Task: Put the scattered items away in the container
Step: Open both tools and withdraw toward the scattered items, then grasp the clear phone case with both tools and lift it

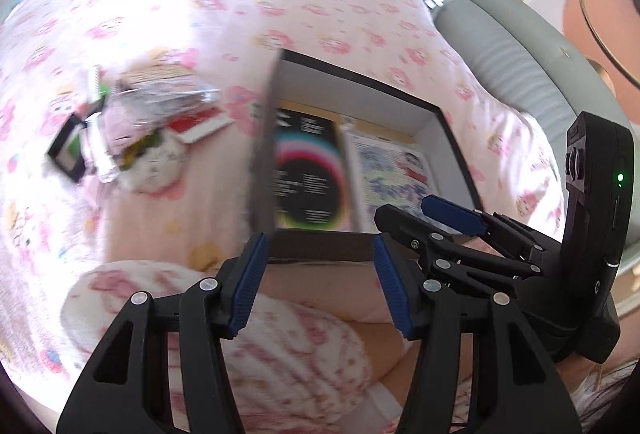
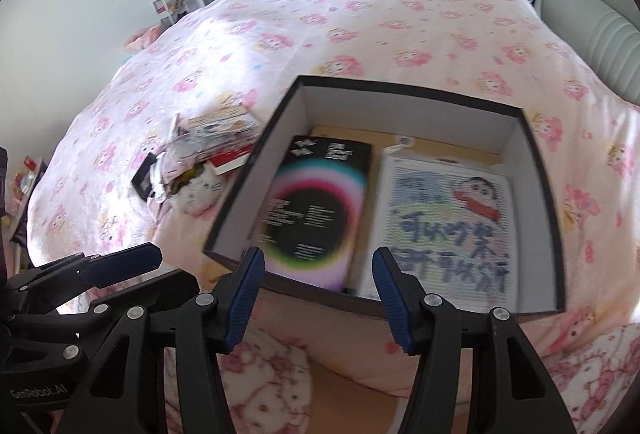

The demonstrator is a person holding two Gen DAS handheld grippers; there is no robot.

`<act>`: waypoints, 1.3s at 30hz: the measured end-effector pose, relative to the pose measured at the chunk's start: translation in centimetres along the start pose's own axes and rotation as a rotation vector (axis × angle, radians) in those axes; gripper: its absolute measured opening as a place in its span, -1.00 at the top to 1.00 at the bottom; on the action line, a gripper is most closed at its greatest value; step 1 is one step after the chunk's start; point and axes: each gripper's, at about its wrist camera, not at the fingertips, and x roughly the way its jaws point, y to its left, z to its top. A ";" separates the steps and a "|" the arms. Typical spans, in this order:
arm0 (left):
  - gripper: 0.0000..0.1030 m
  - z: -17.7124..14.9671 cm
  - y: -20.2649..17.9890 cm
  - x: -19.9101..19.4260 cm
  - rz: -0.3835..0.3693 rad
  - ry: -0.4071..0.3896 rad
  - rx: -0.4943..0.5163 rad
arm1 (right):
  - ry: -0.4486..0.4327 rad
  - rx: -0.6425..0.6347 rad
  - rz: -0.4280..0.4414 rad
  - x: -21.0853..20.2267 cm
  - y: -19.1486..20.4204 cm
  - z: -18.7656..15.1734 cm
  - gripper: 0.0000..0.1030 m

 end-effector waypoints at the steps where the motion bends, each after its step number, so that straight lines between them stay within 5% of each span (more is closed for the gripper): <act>1: -0.07 0.0 0.8 -0.2 0.005 -0.008 -0.016 | 0.007 -0.007 0.007 0.4 0.7 0.2 -0.03; 12: -0.07 1.0 9.8 -0.4 -0.001 -0.047 -0.187 | 0.078 -0.052 0.136 5.5 7.4 2.5 0.04; 18: -0.05 3.8 14.5 1.3 0.062 -0.061 -0.266 | 0.088 -0.023 0.166 8.5 9.1 5.9 0.04; 22: 0.26 6.2 17.2 3.5 0.062 -0.039 -0.302 | 0.123 -0.042 0.222 11.0 10.7 7.4 0.09; 33: 0.29 10.2 21.0 9.3 0.007 0.033 -0.358 | 0.113 -0.021 0.171 14.2 10.0 9.0 0.09; 34: 0.58 10.4 21.0 9.1 0.024 0.021 -0.353 | 0.111 -0.020 0.171 14.2 9.9 9.0 0.09; 39: 0.76 9.5 21.9 8.0 0.002 -0.001 -0.374 | 0.112 -0.028 0.169 14.0 10.2 8.7 0.09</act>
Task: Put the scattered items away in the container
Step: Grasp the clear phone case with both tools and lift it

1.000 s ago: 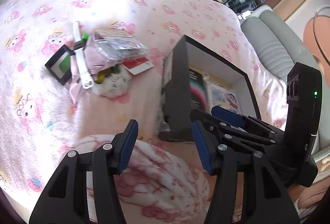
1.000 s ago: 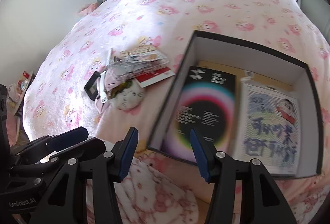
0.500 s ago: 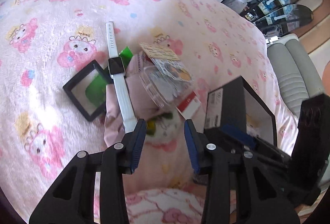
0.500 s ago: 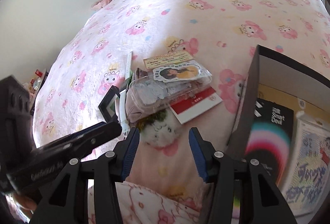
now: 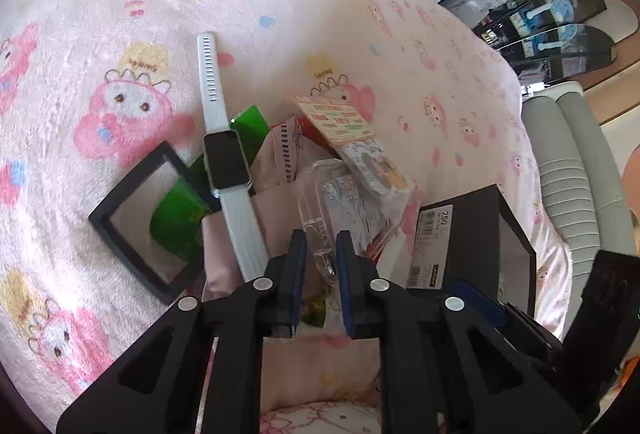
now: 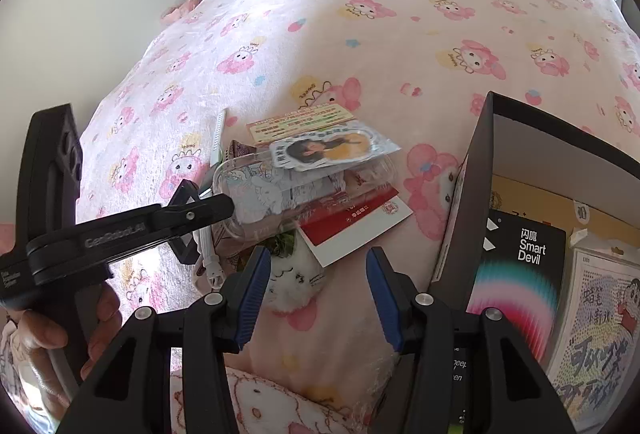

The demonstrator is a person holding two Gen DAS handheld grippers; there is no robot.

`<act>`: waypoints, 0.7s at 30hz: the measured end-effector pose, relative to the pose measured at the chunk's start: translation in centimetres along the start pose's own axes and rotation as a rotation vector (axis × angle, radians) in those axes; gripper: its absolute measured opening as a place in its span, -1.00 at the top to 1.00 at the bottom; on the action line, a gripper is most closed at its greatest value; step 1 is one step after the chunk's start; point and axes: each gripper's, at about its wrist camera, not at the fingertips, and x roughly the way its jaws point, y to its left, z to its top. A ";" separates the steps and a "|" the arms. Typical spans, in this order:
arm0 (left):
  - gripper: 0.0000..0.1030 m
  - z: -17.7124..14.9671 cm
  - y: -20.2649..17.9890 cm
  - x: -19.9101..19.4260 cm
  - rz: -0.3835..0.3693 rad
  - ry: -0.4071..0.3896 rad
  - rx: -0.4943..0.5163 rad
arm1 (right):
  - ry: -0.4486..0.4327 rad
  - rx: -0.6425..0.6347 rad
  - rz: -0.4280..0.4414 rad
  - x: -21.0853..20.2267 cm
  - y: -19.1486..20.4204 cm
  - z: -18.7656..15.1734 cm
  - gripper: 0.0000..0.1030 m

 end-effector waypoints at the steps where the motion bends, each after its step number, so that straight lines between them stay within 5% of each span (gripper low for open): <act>1: 0.77 -0.5 0.4 -0.6 -0.006 -0.008 -0.006 | 0.002 0.002 0.002 0.0 0.0 0.0 0.09; 8: 0.83 -5.1 5.5 -5.9 0.022 -0.057 -0.080 | 0.017 -0.049 0.014 0.2 2.1 -0.9 0.09; 12: 0.83 -6.6 9.2 -5.7 0.091 -0.031 -0.153 | 0.056 -0.043 0.018 2.2 3.5 -1.1 0.09; 15: 0.83 -7.2 10.9 -5.4 0.070 -0.025 -0.189 | 0.071 -0.065 0.000 3.5 4.1 -0.8 0.03; 21: 0.42 -7.1 10.5 -3.3 -0.011 -0.017 -0.177 | 0.030 -0.065 -0.084 4.4 3.5 0.4 -0.08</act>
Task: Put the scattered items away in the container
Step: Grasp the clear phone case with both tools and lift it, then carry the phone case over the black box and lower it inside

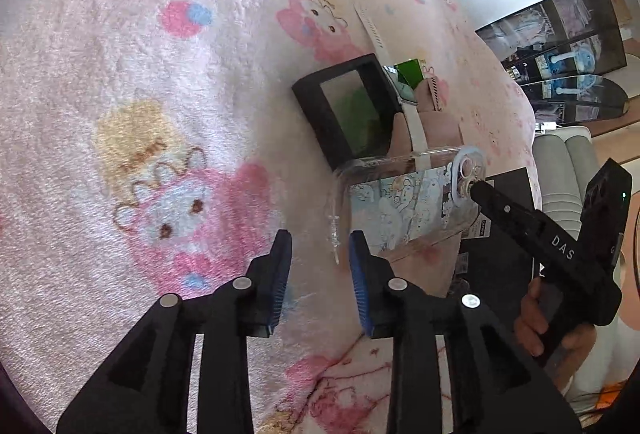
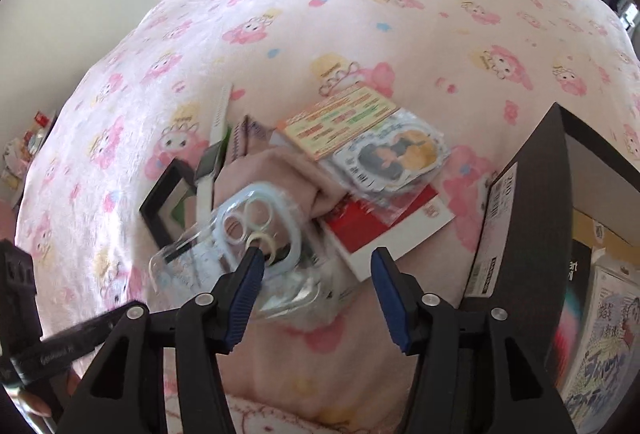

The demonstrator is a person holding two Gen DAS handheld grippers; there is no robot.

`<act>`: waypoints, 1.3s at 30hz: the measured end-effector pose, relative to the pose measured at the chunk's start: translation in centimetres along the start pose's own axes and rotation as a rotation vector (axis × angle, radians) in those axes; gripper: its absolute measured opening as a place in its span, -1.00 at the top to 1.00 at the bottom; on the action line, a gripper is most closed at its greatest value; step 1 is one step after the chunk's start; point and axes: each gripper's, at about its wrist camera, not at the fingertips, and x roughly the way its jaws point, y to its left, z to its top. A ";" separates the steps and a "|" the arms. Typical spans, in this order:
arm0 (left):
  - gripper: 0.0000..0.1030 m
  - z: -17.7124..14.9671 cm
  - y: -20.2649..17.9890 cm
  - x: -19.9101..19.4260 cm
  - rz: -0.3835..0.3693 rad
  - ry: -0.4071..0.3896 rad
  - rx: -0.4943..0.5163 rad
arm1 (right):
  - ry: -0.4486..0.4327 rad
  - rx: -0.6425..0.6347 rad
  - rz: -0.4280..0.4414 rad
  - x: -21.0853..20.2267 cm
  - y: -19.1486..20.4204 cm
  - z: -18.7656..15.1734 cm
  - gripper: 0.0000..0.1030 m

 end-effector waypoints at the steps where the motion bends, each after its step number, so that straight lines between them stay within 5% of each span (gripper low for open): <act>1: 0.36 0.2 -0.3 0.5 -0.006 -0.004 0.005 | 0.003 0.020 0.015 0.2 -0.2 0.2 -0.09; 11: 0.29 1.3 -0.8 0.2 0.011 -0.049 -0.021 | 0.130 -0.028 0.157 0.2 1.0 -1.2 0.14; 15: 0.23 1.0 0.7 1.9 0.021 -0.014 -0.093 | 0.059 0.017 0.076 0.3 1.1 -1.2 0.14; 18: 0.23 0.5 -0.1 1.7 0.024 -0.011 -0.078 | 0.129 -0.029 0.122 1.4 2.1 -1.3 0.16; 23: 0.24 -0.5 -2.5 -0.6 0.017 -0.041 -0.033 | 0.082 -0.041 0.169 -1.9 2.0 -2.1 0.18; 30: 0.27 -1.9 -10.1 -4.5 -0.046 -0.109 0.121 | -0.060 -0.059 0.141 -8.6 0.1 -3.5 0.19; 35: 0.27 -3.8 -16.6 -5.4 -0.063 -0.117 0.260 | -0.129 0.016 0.136 -13.8 -5.7 -5.4 0.19; 39: 0.27 -6.6 -22.8 -2.7 -0.142 -0.039 0.344 | -0.170 0.073 0.090 -18.0 -12.0 -7.9 0.19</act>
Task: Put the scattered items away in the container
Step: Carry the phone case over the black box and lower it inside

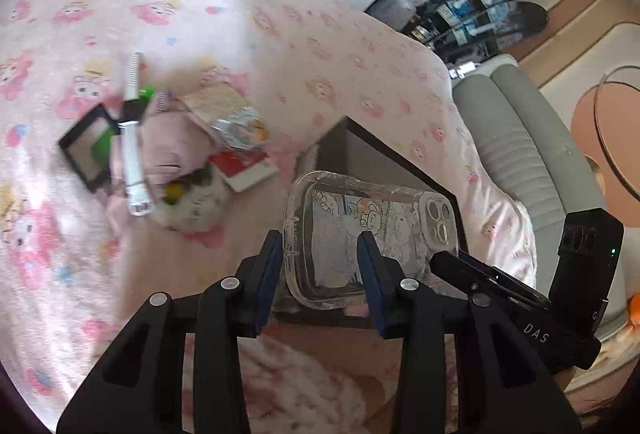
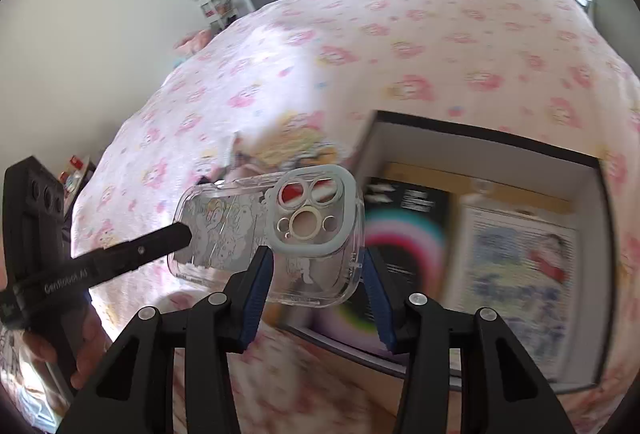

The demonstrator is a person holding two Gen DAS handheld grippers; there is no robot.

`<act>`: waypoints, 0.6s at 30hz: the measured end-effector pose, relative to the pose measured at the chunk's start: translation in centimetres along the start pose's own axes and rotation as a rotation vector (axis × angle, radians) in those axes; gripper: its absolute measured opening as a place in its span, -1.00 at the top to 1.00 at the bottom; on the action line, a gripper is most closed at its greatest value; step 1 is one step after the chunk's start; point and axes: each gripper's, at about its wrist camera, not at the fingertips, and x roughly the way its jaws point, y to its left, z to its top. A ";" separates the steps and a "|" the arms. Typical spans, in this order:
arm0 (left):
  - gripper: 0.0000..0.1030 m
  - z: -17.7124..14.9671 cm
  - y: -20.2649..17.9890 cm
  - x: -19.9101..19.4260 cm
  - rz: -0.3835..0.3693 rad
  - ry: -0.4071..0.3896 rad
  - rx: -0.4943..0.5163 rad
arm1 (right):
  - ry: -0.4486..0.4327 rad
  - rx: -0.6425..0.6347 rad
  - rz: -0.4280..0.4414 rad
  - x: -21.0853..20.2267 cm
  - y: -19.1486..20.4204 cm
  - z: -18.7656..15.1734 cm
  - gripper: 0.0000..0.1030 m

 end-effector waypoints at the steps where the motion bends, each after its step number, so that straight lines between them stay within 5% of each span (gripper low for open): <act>1: 0.27 -0.2 -1.8 1.3 -0.016 0.023 0.022 | -0.003 0.017 -0.014 -0.9 -1.8 -0.3 0.19; 6: 0.27 -0.9 -8.4 8.2 -0.078 0.176 0.077 | 0.017 0.050 -0.146 -3.2 -9.8 -1.6 0.19; 8: 0.27 -1.4 -10.6 11.1 -0.024 0.213 0.117 | 0.039 0.029 -0.227 -3.0 -11.9 -1.9 0.18; 18: 0.24 -3.3 -11.8 18.6 0.094 0.367 0.149 | 0.096 0.173 -0.218 -0.4 -18.9 -3.6 0.18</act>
